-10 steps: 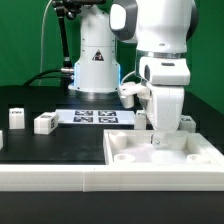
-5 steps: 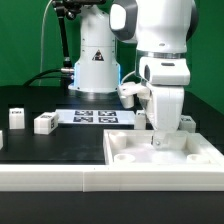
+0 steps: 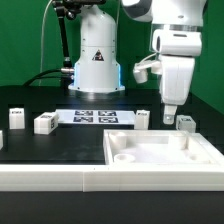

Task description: Assemble one leg

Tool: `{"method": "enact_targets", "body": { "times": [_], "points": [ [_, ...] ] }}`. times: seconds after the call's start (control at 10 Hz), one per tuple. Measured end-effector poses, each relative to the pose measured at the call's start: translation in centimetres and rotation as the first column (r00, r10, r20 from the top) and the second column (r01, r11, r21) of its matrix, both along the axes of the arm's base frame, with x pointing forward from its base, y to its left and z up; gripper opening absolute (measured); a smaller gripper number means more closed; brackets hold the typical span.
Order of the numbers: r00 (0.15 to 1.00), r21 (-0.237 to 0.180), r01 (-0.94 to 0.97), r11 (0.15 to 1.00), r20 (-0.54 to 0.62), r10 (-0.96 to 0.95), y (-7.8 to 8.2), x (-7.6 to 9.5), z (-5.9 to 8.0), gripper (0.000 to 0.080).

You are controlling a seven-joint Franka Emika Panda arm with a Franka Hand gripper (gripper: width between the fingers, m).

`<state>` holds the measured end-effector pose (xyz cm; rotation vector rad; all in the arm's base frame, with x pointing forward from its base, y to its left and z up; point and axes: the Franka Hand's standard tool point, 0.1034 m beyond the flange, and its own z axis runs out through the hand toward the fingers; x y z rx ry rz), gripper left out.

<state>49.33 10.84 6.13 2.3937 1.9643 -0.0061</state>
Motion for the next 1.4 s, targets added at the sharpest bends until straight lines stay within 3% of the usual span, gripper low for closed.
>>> {"method": "enact_targets", "body": {
  "times": [0.3, 0.5, 0.8, 1.0, 1.2, 1.4],
  "points": [
    [0.999, 0.002, 0.033, 0.999, -0.001, -0.033, -0.1, -0.1, -0.3, 0.0649],
    [0.986, 0.010, 0.169, 0.985, 0.006, -0.169, 0.0, -0.2, -0.3, 0.0649],
    [0.822, 0.076, 0.566, 0.821, 0.024, -0.569, 1.9, -1.8, -0.8, 0.0649],
    [0.646, 0.094, 0.760, 0.643, -0.005, -0.763, 3.2, -2.6, -1.2, 0.0649],
    [0.508, 0.097, 0.859, 0.504, -0.033, -0.860, 4.0, -2.9, -1.5, 0.0649],
    [0.435, 0.097, 0.898, 0.429, -0.048, -0.899, 4.3, -3.0, -1.5, 0.0649]
  ]
}}
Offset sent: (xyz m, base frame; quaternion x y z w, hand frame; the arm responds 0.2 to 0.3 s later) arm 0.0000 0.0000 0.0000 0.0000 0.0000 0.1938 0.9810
